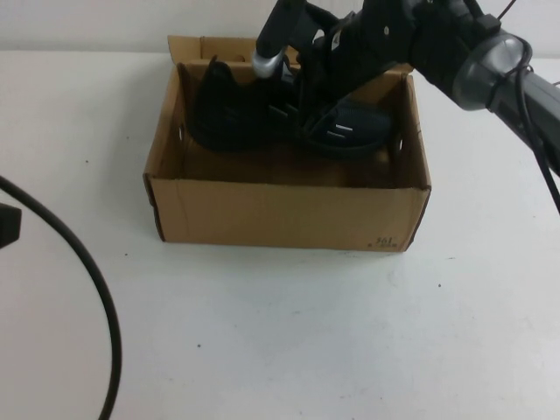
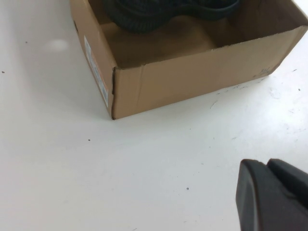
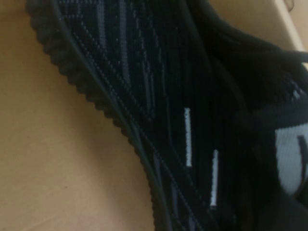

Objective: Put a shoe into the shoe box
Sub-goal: Place the shoe in the shoe box

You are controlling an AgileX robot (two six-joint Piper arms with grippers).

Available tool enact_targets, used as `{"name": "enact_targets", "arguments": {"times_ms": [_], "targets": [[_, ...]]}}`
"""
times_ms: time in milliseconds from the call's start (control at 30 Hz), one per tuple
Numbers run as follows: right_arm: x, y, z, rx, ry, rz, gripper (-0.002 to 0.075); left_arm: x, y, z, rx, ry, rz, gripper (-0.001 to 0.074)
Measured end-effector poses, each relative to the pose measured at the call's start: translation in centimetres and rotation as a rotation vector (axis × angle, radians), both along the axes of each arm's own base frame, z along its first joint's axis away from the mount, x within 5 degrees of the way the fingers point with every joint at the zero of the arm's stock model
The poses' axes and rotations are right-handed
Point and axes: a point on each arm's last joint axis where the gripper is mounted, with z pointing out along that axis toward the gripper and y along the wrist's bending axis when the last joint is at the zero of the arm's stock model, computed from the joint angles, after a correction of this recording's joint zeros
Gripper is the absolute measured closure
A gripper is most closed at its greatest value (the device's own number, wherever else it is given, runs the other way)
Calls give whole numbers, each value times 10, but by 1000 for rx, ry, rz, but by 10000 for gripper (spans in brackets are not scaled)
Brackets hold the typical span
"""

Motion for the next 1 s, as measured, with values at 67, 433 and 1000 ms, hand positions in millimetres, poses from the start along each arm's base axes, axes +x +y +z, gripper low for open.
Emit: {"name": "enact_targets", "arguments": {"times_ms": [67,433,1000], "targets": [[3,0,-6,1,3,-5,713,0,0,0,0,2,-1,736],[10,-1,-13,15,-8,-17,697,0,0,0,3,1,0,736],[13,0,2,127,-47,-91,472,0,1,-1,18,3,3,736]]}}
